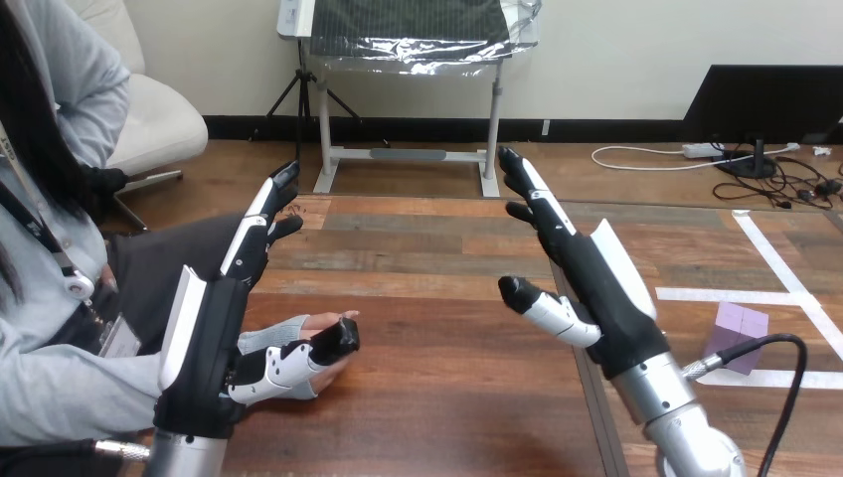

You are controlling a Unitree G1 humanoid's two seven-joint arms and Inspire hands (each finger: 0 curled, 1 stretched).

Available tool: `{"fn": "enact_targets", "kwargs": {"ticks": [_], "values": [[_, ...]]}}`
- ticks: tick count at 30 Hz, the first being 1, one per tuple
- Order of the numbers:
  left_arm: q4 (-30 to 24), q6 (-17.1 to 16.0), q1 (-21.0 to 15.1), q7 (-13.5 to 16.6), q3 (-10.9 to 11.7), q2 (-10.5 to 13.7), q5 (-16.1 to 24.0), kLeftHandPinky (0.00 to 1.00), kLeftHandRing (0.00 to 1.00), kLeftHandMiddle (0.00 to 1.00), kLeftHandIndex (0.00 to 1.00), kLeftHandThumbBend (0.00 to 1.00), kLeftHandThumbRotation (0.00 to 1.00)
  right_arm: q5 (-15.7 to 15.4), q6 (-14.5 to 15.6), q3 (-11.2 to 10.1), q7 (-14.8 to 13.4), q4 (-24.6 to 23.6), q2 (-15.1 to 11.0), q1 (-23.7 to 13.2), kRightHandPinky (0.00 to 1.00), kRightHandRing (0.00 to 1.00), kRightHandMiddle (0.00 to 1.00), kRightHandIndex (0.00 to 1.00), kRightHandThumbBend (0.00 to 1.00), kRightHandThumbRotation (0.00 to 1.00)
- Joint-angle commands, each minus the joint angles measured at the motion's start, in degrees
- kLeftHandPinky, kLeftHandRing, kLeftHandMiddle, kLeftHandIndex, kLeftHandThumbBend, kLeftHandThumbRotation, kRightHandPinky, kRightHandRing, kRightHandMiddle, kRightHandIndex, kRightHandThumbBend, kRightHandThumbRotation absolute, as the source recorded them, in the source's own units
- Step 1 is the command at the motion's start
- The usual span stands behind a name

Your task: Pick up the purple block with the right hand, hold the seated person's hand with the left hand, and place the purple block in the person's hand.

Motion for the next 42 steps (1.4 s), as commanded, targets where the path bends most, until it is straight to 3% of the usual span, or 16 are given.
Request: {"fn": "enact_targets", "kwargs": {"ticks": [1,20,29,42], "values": [[-1.5,-0.6,-1.9,0.4,1.2,-0.7,-0.1,0.85,0.93,0.95,0.94,1.00,0.74,1.2,1.3,-2.2,-0.1,0.3,-1.3,-5.8,0.93,1.00,1.00,1.00,1.00,0.91],[-1.5,-0.3,-2.2,0.3,1.7,-0.9,0.9,0.85,0.94,0.95,0.94,1.00,0.74,1.4,8.2,-3.6,0.8,-5.2,-3.4,-7.3,0.96,1.00,1.00,1.00,1.00,0.83],[-1.5,-0.2,-2.2,-0.7,1.4,-0.9,-0.3,0.86,0.94,0.95,0.94,1.00,0.73,-1.7,13.7,-4.0,-1.6,-9.6,-5.2,-7.1,0.96,1.00,1.00,1.00,1.00,0.82],[-0.5,-1.1,-2.9,-0.9,1.6,-0.5,0.1,0.87,0.95,0.96,0.94,1.00,0.73,-5.4,16.5,-4.0,-4.2,-9.5,-8.5,-9.0,0.93,1.00,1.00,1.00,1.00,0.79]]}}
